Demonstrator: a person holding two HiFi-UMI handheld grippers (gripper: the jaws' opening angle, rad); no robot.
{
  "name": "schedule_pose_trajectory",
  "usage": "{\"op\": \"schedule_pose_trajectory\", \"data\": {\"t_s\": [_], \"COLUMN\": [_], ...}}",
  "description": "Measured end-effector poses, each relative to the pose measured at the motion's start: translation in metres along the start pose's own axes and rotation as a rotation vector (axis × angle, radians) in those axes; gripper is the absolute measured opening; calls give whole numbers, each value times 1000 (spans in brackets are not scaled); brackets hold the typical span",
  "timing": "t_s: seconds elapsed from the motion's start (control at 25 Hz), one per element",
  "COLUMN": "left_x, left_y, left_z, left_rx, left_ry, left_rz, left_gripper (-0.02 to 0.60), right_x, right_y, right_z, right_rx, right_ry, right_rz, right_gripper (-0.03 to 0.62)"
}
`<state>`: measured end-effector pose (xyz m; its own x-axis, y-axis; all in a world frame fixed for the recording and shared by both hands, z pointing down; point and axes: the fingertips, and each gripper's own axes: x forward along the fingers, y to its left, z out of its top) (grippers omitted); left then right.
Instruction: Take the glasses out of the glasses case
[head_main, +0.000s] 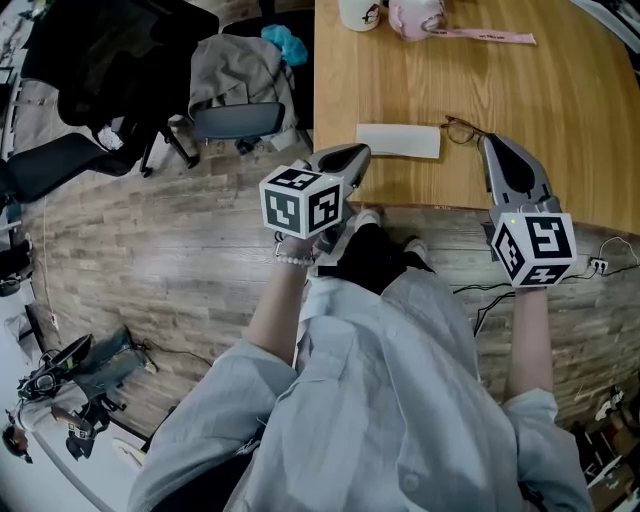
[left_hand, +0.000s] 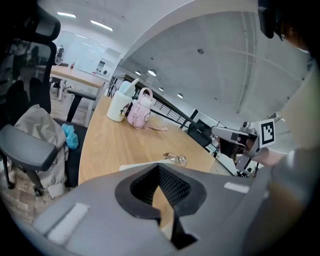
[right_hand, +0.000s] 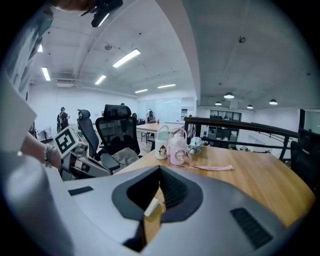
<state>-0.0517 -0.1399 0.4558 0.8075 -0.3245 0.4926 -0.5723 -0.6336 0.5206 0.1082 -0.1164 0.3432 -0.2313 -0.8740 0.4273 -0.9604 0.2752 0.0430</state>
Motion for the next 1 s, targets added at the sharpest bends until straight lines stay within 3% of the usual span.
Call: {"op": "schedule_pose_trajectory", "data": {"t_s": [0.44,1.0], "left_x": [-39,-86], "left_y": [-74,-166], "left_z": [50,44], "left_rx": [160,172], "left_ry": [-225,-374], "left_rz": [112,236], "left_gripper": [3,3], "right_x": [-75,-157], "right_y": [-27,-46], "right_z": [8,-3], "right_rx": [12,24], "right_ry": [-127,-260], "right_rz": [22,64], "right_gripper": [2,1]}}
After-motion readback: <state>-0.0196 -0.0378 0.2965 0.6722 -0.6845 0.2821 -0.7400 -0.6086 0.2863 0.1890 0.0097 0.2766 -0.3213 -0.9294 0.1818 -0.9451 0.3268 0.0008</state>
